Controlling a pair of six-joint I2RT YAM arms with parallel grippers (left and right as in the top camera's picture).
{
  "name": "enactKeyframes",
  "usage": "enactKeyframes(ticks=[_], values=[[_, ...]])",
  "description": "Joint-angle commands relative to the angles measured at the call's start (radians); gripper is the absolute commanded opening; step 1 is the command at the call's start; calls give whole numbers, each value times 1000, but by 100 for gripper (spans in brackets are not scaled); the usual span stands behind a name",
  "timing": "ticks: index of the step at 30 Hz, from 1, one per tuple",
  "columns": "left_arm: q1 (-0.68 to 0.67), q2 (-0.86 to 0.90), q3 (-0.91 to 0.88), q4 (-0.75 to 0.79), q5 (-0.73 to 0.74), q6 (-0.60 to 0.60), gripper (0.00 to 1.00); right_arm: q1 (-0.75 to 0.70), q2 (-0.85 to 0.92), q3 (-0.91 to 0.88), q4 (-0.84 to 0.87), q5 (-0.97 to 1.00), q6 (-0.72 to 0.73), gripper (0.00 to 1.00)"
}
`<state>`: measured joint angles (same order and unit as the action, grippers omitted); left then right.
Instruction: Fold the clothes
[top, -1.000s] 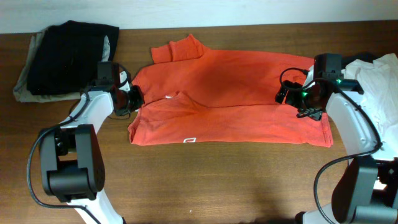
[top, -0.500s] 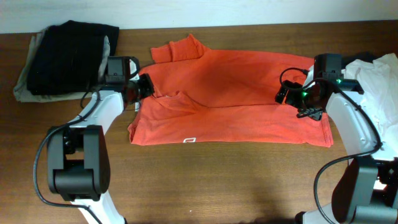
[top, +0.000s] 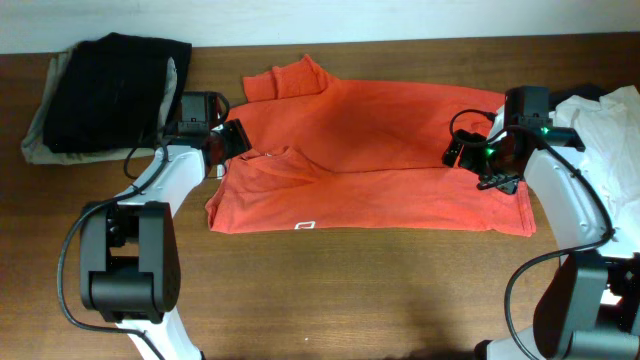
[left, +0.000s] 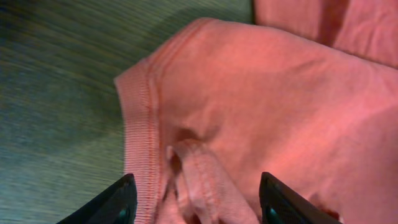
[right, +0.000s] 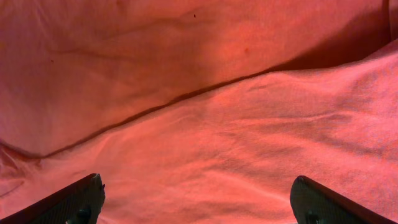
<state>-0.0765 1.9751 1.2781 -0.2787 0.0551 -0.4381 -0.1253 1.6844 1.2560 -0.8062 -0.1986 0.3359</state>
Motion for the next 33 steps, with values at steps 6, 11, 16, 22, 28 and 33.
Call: enactKeyframes(ticks=[6, 11, 16, 22, 28, 33], values=[[5, -86, 108, -109, 10, 5, 65, 7, 7, 10, -5, 20, -7, 99], [-32, -150, 131, -283, 192, -36, 70, 7, 7, 10, 0, 20, -6, 99], [-105, -116, 124, -411, 192, -64, 74, 7, 7, 10, -3, 19, -6, 99], [-146, -37, 124, -391, 181, -161, 73, 7, 7, 10, -30, 20, -7, 99], [-143, 39, 124, -369, 182, -176, 73, 7, 7, 10, -31, 20, -7, 99], [-143, 54, 124, -335, 181, -176, 73, 7, 7, 10, -31, 20, -7, 99]])
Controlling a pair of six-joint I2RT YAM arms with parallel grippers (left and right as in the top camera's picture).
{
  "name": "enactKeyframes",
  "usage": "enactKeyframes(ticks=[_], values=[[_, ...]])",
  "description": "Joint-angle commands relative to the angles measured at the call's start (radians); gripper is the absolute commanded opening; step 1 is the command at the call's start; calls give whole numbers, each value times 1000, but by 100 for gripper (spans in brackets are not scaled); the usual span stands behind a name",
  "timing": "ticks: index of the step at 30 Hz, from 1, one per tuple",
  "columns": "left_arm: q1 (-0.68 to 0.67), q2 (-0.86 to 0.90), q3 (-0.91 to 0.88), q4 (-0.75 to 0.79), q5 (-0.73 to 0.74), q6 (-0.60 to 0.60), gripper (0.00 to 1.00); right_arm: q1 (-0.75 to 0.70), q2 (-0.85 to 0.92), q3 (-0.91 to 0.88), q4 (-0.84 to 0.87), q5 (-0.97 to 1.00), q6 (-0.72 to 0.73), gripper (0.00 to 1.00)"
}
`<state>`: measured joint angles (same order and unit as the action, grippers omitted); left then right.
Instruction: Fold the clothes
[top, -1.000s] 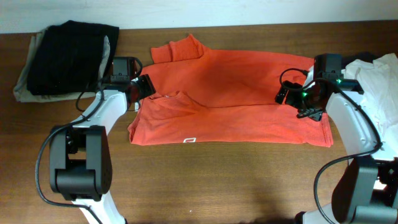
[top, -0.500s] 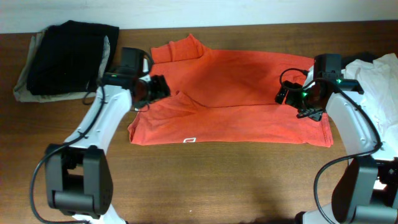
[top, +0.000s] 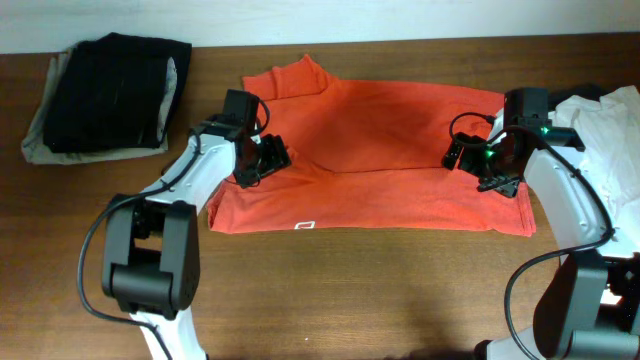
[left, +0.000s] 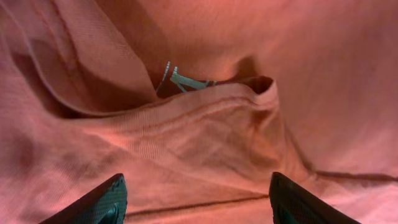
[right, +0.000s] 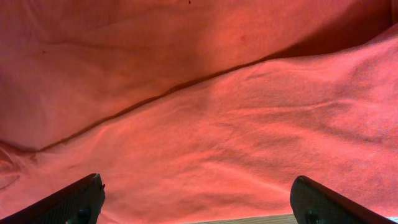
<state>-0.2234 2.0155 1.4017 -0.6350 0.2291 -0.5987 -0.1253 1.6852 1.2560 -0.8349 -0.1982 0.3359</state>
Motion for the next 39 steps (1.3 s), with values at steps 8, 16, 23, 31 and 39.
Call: enactKeyframes(ticks=[8, 16, 23, 31, 39], values=[[3, 39, 0, 101, -12, -15, 72, 7, 6, 10, 3, 20, -7, 99], [3, 50, 0, 147, -12, -15, 67, 7, 6, 10, 5, 20, -7, 99], [3, 51, 0, 179, -16, -15, 43, 7, 6, 10, 4, 20, -7, 99], [3, 49, 3, 178, 37, 10, 37, 7, 6, 10, 4, 22, -7, 99], [3, -64, 42, 12, 10, 108, 52, 7, 6, 10, 4, 42, -11, 99]])
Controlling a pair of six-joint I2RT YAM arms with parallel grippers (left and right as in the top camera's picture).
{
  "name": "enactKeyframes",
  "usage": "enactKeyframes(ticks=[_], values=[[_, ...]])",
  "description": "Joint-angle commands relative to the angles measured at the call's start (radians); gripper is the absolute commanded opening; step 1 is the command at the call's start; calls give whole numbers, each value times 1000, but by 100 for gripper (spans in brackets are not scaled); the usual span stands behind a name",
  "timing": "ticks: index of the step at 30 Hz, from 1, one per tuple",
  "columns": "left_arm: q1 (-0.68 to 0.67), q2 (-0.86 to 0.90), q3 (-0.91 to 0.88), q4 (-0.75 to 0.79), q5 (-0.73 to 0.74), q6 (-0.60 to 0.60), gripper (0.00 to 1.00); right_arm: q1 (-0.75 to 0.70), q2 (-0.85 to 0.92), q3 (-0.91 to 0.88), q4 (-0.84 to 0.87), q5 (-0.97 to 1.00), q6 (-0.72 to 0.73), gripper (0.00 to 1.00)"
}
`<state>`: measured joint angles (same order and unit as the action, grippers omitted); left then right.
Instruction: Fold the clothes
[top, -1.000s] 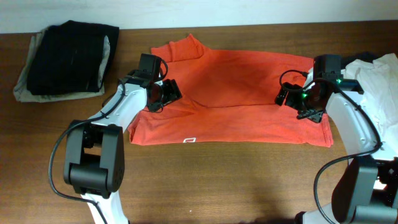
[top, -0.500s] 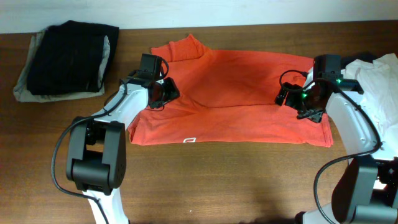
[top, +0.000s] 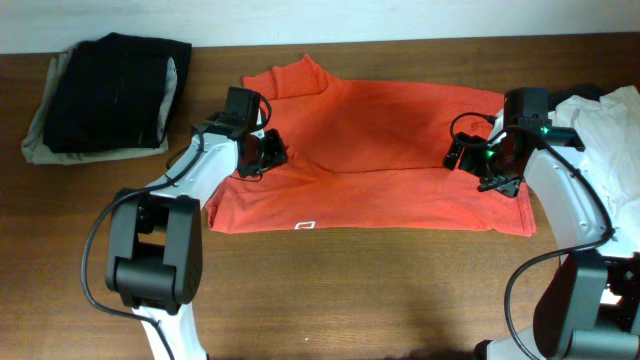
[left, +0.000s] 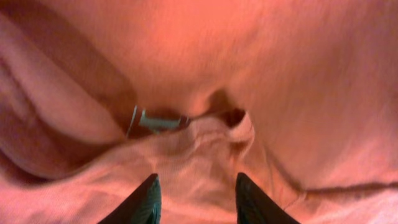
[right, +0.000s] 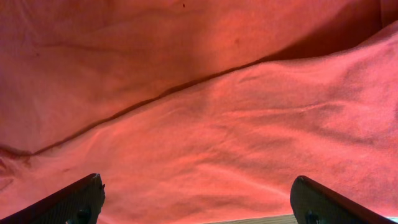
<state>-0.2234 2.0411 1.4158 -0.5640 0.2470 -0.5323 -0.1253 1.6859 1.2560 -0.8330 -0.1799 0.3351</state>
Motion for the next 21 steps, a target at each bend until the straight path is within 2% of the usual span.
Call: enactKeyframes(ticks=[1, 5, 10, 21], values=[[3, -96, 27, -85, -11, 41, 55, 7, 6, 10, 3, 24, -10, 99], [2, -71, 19, -155, 14, 18, 57, 7, 6, 10, 6, 23, -9, 99], [0, -29, 6, -129, 20, -82, 57, 7, 6, 10, -2, 23, -9, 99], [1, 31, 6, -81, 27, -131, 57, 7, 6, 10, -5, 23, -10, 99]])
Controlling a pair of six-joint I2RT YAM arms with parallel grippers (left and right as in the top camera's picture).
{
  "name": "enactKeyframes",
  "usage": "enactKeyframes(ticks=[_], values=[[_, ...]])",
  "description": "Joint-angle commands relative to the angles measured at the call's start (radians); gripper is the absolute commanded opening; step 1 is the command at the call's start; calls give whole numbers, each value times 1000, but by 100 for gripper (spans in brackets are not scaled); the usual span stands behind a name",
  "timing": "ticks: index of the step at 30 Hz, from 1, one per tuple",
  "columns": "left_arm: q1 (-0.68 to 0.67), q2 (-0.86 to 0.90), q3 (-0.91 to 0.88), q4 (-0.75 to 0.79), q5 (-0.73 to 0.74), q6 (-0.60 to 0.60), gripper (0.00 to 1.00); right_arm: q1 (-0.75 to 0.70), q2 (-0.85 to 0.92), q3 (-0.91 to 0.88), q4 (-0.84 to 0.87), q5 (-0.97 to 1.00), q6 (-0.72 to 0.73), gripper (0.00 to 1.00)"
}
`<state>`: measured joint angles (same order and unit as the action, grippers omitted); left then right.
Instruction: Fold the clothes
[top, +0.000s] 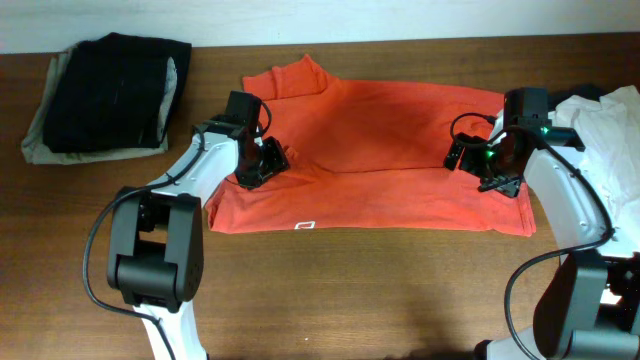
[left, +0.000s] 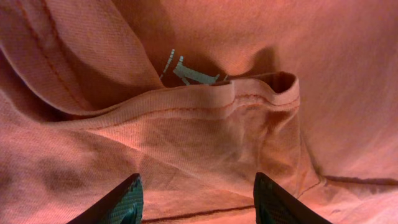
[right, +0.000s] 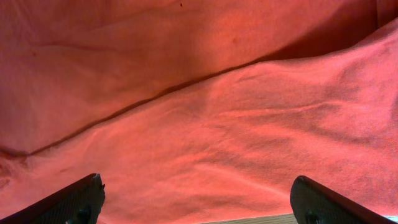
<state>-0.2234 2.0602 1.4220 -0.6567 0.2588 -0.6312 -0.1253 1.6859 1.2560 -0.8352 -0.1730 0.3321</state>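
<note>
An orange T-shirt (top: 370, 160) lies flat across the brown table, its lower half folded up along a crease through the middle. My left gripper (top: 262, 160) hovers open over the shirt's left side, where a doubled hem (left: 205, 106) and a small white label (left: 186, 73) show; its dark fingertips (left: 124, 199) stand wide apart with only cloth beneath. My right gripper (top: 468, 152) hangs open over the shirt's right side, above the fold crease (right: 186, 81), its fingertips (right: 74, 199) at the frame corners.
A folded pile of black and grey clothes (top: 100, 95) sits at the back left of the table (top: 350, 290). A white garment (top: 605, 115) is heaped at the right edge, close behind my right arm.
My left gripper's fingers stand wider apart now and sit a little lower on the shirt, over the same hem and label. The right gripper has not moved.
My left gripper was first at the shirt's left sleeve edge, open. Then it was further in, over the folded hem by the label, open wide. Its fingers later stood close together there, and now they are wide again. My right gripper stayed open over the crease throughout.
</note>
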Motion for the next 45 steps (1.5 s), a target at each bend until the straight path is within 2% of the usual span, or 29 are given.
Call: enactKeyframes(ticks=[1, 24, 42, 45], values=[[1, 12, 0, 20, 15, -32, 57, 7, 6, 10, -3, 17, -6, 99], [1, 81, 0, 159, 19, -35, 57, 7, 6, 10, -2, 17, -6, 99], [12, 49, 0, 156, 7, -34, 55, 7, 6, 10, 1, 17, -6, 99], [12, 49, 0, 151, 3, -34, 52, 7, 6, 10, 1, 17, -6, 99]])
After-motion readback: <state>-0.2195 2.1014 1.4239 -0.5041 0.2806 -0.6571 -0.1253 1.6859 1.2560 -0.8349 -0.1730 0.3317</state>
